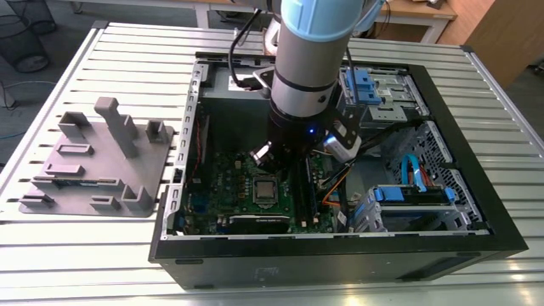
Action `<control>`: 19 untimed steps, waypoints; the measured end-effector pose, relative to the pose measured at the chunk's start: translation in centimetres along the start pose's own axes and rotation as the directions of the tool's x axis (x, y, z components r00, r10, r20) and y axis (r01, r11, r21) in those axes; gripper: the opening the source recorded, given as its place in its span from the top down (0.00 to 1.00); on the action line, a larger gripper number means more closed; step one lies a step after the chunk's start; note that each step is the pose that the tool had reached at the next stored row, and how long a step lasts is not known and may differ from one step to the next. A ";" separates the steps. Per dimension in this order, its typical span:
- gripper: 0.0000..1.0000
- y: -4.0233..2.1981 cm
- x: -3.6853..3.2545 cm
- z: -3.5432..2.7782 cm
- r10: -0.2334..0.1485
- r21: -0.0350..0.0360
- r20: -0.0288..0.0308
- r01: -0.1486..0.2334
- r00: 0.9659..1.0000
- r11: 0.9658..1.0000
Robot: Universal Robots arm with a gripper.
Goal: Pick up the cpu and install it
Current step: 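Install the first cpu locking lever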
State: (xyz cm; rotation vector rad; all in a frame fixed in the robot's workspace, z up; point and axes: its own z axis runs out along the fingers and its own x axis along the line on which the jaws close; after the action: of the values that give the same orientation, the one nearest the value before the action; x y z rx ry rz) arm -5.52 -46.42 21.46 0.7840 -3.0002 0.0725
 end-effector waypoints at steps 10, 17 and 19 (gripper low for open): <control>0.89 -0.21 0.11 0.47 0.048 0.006 -0.006 -0.048 0.999 0.999; 0.89 -0.53 0.27 0.87 0.081 0.007 -0.006 -0.081 0.997 0.997; 0.89 -0.63 0.32 1.01 0.091 0.007 -0.006 -0.090 0.996 0.996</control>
State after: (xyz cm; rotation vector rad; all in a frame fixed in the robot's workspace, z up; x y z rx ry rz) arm -5.52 -47.18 20.50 0.6468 -3.0299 0.0872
